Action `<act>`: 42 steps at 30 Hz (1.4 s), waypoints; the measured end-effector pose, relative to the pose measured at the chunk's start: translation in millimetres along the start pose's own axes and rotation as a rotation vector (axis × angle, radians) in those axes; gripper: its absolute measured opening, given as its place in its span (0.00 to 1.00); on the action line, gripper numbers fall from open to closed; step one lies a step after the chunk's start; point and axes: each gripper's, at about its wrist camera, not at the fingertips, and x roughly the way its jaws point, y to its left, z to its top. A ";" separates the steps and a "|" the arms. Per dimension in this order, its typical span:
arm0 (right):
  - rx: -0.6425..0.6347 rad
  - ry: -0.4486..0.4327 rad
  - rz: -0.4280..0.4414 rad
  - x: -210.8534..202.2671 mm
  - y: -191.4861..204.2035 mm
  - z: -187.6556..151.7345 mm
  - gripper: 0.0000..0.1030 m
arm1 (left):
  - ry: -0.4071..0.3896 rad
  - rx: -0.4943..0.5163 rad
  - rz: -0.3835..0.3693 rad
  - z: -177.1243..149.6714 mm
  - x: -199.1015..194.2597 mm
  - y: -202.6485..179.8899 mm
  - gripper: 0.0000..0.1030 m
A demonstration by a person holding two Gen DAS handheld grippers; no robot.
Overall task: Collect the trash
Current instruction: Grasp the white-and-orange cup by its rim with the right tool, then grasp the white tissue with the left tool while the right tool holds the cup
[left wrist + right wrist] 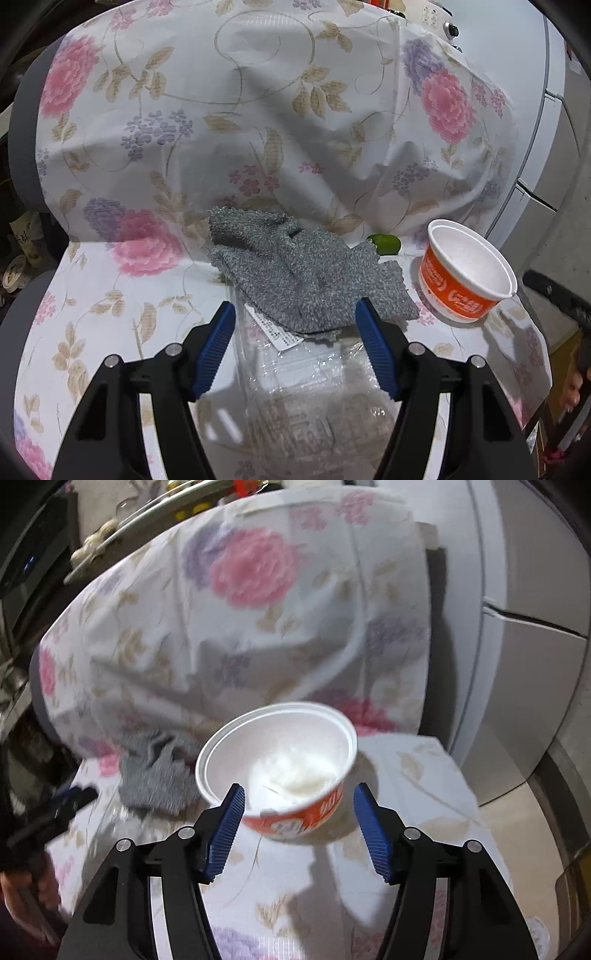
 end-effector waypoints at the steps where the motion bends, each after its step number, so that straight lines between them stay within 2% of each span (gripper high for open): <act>1: 0.003 0.003 -0.034 4.8 -1.4 3.0 0.61 | -0.002 -0.002 0.003 -0.6 -2.0 0.7 0.64; 8: 0.048 0.063 -0.064 32.2 -8.8 8.0 0.59 | -0.001 0.006 0.016 -6.0 -10.0 2.7 0.64; 10: 0.101 0.116 -0.035 43.2 -14.6 4.0 0.46 | 0.002 0.004 0.007 -6.6 -10.2 0.8 0.64; 11: 0.120 0.136 -0.006 46.3 -16.4 1.5 0.31 | 0.001 0.008 0.000 -7.4 -11.4 -1.3 0.64; 14: 0.111 0.091 0.013 33.1 -12.4 -4.5 0.10 | -0.009 0.040 -0.023 -7.7 -16.7 -11.9 0.64; 15: 0.097 0.063 0.022 23.3 -9.2 -5.6 0.06 | -0.014 0.050 -0.035 -8.0 -19.8 -16.1 0.64; 16: 0.072 0.019 0.035 10.8 -4.2 -6.6 0.06 | -0.019 0.056 -0.041 -8.2 -22.3 -19.3 0.64; 17: 0.013 -0.034 0.010 -2.6 5.3 -8.0 0.06 | -0.021 0.058 -0.042 -8.5 -24.0 -21.5 0.64; 20: -0.193 -0.196 -0.114 -33.8 35.0 -19.8 0.05 | -0.027 0.048 -0.050 -10.8 -30.6 -25.3 0.64; 22: -0.379 -0.328 -0.283 -47.8 59.9 -36.0 0.05 | -0.026 0.043 -0.050 -13.2 -33.3 -25.9 0.64; 24: -0.517 -0.409 -0.400 -50.8 77.0 -49.3 0.05 | -0.022 0.038 -0.049 -17.1 -36.8 -25.9 0.64; 25: -0.544 -0.417 -0.401 -51.8 80.1 -51.7 0.05 | -0.021 0.036 -0.051 -19.2 -38.9 -25.9 0.64; 26: -0.558 -0.412 -0.350 -55.0 82.5 -51.9 0.05 | -0.021 0.036 -0.051 -20.7 -40.5 -25.9 0.64; 27: -0.536 -0.399 -0.254 -61.9 83.0 -49.8 0.05 | -0.023 0.036 -0.047 -22.5 -42.9 -25.5 0.64; 28: -0.502 -0.386 -0.222 -66.4 82.5 -45.7 0.05 | -0.025 0.035 -0.044 -23.7 -45.0 -24.6 0.64; 29: -0.496 -0.383 -0.276 -66.2 82.6 -43.3 0.06 | -0.026 0.031 -0.041 -24.4 -46.7 -23.6 0.64; 30: -0.489 -0.383 -0.368 -63.9 81.2 -38.6 0.05 | -0.028 0.023 -0.037 -25.0 -48.9 -21.5 0.64; 34: -0.440 -0.362 -0.477 -63.9 67.8 -27.2 0.05 | -0.038 0.015 -0.032 -25.7 -57.2 -16.9 0.64; 35: -0.451 -0.376 -0.475 -67.2 69.0 -28.9 0.05 | -0.040 0.018 -0.031 -25.5 -58.1 -17.1 0.64; 36: -0.429 -0.387 -0.358 -78.0 67.0 -27.6 0.05 | -0.041 0.018 -0.034 -25.4 -59.2 -17.3 0.64; 37: -0.388 -0.370 -0.296 -81.2 64.3 -25.5 0.04 | -0.041 0.014 -0.040 -25.4 -59.8 -17.8 0.64; 40: -0.428 -0.407 -0.429 -83.6 71.5 -27.6 0.05 | -0.042 0.019 -0.051 -26.1 -62.1 -23.4 0.64; 42: -0.410 -0.403 -0.413 -86.4 66.8 -26.8 0.05 | -0.045 0.038 -0.062 -27.5 -64.1 -29.2 0.64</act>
